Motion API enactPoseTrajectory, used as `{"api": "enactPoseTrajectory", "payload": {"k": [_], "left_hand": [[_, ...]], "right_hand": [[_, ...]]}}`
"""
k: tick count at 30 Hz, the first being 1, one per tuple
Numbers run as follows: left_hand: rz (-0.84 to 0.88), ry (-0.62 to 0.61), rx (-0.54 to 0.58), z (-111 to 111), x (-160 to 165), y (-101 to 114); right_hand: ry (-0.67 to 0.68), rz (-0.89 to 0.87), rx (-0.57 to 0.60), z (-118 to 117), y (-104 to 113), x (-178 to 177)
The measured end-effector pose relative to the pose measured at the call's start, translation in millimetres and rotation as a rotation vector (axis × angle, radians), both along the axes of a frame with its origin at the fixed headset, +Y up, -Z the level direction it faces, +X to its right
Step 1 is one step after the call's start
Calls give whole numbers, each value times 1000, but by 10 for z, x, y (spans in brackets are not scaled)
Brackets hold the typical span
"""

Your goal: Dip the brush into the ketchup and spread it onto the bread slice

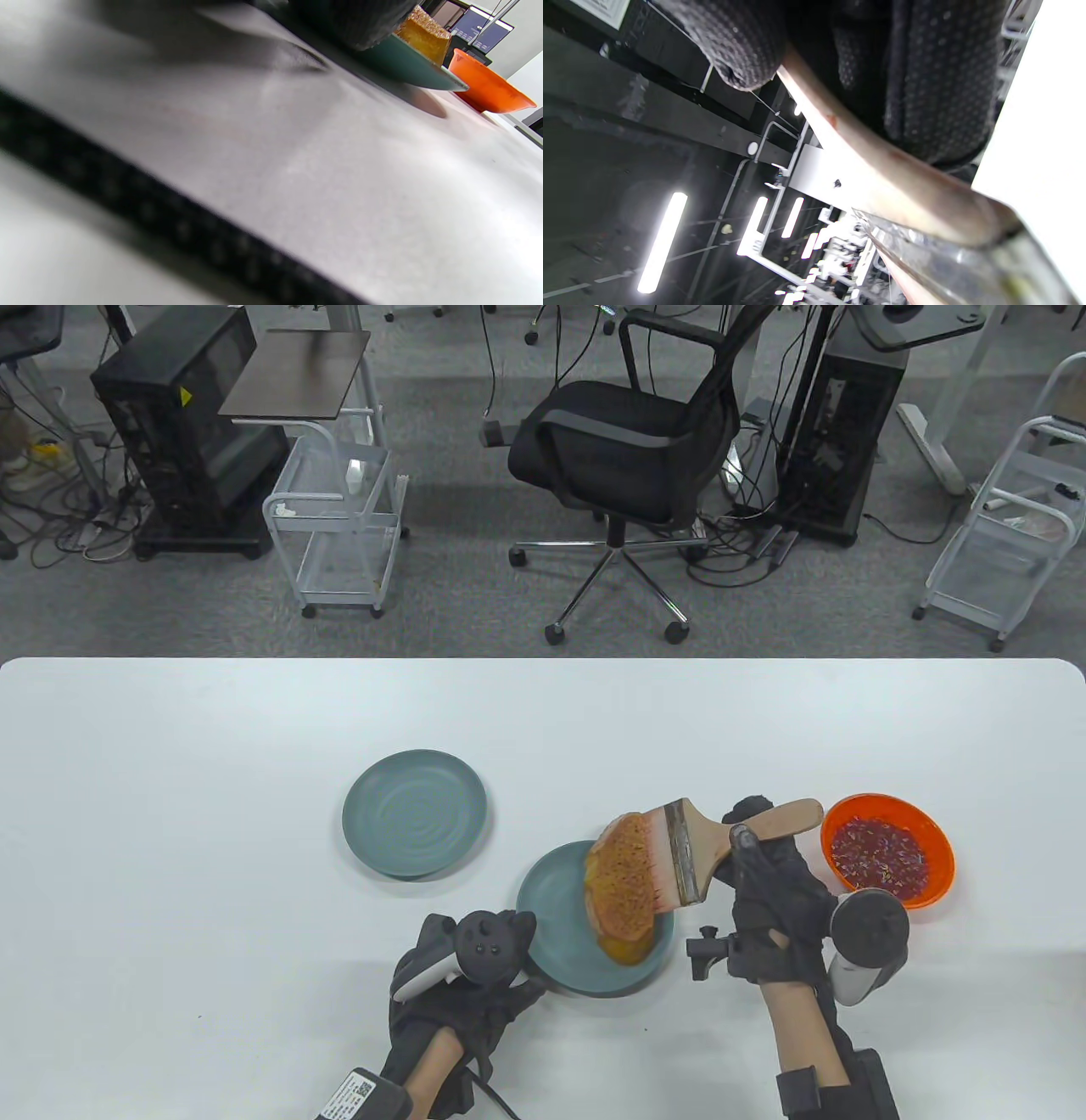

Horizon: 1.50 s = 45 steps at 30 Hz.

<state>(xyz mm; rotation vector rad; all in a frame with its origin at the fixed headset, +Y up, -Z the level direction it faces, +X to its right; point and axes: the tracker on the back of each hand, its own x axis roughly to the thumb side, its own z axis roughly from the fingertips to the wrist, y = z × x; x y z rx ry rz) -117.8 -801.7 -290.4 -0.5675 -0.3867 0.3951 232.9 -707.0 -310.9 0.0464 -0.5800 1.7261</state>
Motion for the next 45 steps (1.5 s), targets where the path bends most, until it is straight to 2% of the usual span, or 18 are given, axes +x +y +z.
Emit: {"api": "enactPoseTrajectory", "payload": {"k": [3, 8, 12, 15, 17, 21, 27, 29, 32, 36, 39, 45], "left_hand": [[56, 23, 22, -25, -59, 49], [227, 137, 162, -69, -293, 299], [491, 265, 406, 24, -522, 709], [663, 260, 624, 189, -563, 1061], [730, 209, 732, 314, -516, 1252], [711, 85, 876, 575, -334, 1534], [588, -22, 907, 781, -164, 1680], [566, -25, 907, 796, -193, 1700], [584, -47, 846, 776, -248, 1703], [575, -104, 790, 741, -239, 1680], [573, -123, 803, 732, -229, 1671], [605, -96, 895, 729, -275, 1685]], "right_hand": [[53, -48, 35, 24, 43, -26], [137, -83, 91, 64, 102, -139], [233, -58, 144, 117, 179, -353], [285, 4, 195, 190, 248, -586], [323, 53, 226, 246, 289, -730], [400, 212, 317, 403, 392, -1051], [523, 432, 425, 606, 494, -1411], [512, 474, 446, 629, 505, -1442], [590, 555, 437, 632, 516, -1490], [614, 623, 445, 660, 512, -1559], [601, 668, 450, 671, 491, -1569], [456, 796, 487, 723, 560, -1477]]}}
